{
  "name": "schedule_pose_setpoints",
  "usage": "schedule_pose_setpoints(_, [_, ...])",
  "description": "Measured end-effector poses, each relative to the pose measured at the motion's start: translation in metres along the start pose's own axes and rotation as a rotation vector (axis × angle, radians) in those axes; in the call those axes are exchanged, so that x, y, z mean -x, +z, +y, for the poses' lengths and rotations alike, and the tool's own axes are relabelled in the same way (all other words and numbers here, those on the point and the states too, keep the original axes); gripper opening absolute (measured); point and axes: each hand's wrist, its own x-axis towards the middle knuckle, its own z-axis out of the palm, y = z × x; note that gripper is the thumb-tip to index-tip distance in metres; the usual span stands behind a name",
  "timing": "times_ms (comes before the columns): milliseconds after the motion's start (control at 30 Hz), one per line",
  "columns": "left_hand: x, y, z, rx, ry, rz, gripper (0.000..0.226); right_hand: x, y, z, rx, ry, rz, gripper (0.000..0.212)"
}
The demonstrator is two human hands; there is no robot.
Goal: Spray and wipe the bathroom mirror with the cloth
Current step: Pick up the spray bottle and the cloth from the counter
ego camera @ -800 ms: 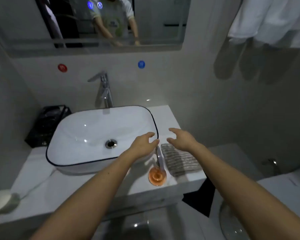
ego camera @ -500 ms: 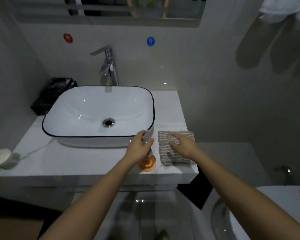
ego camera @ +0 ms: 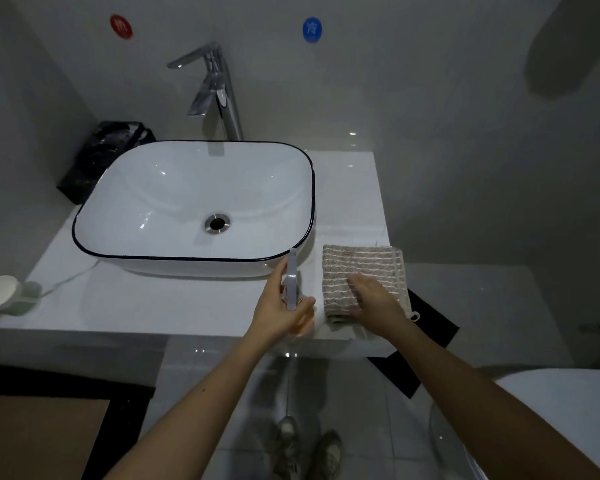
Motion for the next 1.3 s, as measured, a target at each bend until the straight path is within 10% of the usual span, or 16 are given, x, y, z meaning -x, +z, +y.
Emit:
schedule_pose_setpoints(467, [-0.03,0.014,-0.02,-0.172,0.332,0.188,0.054,-0.009,0.043,0.005,0.446,0.02,0.008,0.087])
schedule_pose_setpoints(667, [-0.034,0.011,-0.023,-0.201,0.41,0.234,0.054,-0.017,0.036,-0.006,0.613,-0.071,0.168,0.048])
schedule_pose_setpoints(967, [-0.035,0.0,0.034,-0.09,0.314,0.139,0.029,-0.022,-0.023,-0.011,-0.591,0.313,0.335,0.025])
schedule_pose_setpoints(1300, [-0.041,-0.02,0.132,-0.052,0.521,0.28,0.026,-0.013,-0.123,-0.056,-1.003,0.175,0.522,0.007])
